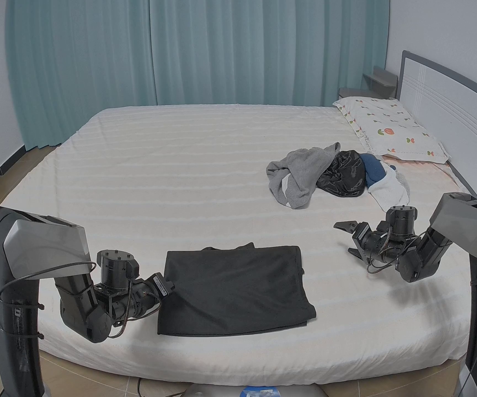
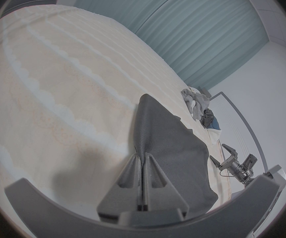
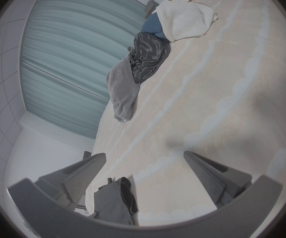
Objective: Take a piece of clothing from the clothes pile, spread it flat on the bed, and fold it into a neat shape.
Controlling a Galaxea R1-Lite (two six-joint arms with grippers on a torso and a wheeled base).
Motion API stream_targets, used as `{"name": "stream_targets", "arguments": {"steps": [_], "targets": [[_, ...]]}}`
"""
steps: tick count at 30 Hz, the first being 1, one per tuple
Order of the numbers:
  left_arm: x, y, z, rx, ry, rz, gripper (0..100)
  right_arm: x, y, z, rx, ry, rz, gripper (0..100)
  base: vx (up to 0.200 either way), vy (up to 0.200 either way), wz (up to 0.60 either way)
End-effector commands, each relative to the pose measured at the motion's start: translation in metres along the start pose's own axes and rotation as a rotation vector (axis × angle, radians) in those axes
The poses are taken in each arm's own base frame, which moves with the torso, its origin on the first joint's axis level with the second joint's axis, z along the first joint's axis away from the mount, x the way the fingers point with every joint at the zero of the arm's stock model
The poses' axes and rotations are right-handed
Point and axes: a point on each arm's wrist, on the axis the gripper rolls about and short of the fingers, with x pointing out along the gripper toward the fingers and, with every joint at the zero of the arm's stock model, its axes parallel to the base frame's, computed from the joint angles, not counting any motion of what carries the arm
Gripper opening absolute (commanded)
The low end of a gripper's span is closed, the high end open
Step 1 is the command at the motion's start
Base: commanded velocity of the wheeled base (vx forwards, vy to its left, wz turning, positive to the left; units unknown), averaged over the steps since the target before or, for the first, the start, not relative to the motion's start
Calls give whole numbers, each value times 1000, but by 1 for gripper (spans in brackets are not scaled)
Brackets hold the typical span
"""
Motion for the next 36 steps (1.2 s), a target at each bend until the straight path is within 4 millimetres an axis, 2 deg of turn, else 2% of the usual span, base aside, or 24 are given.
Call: {"name": "stream_targets", "arguments": {"steps": [1, 36], "targets": [[-1, 0, 0, -1, -1, 0, 0, 0, 0, 0, 0, 1, 0, 100, 0, 200, 0], [-4, 4, 5, -31, -16, 10, 0, 0, 0, -1, 0, 1, -2, 100, 0, 194, 0]]}}
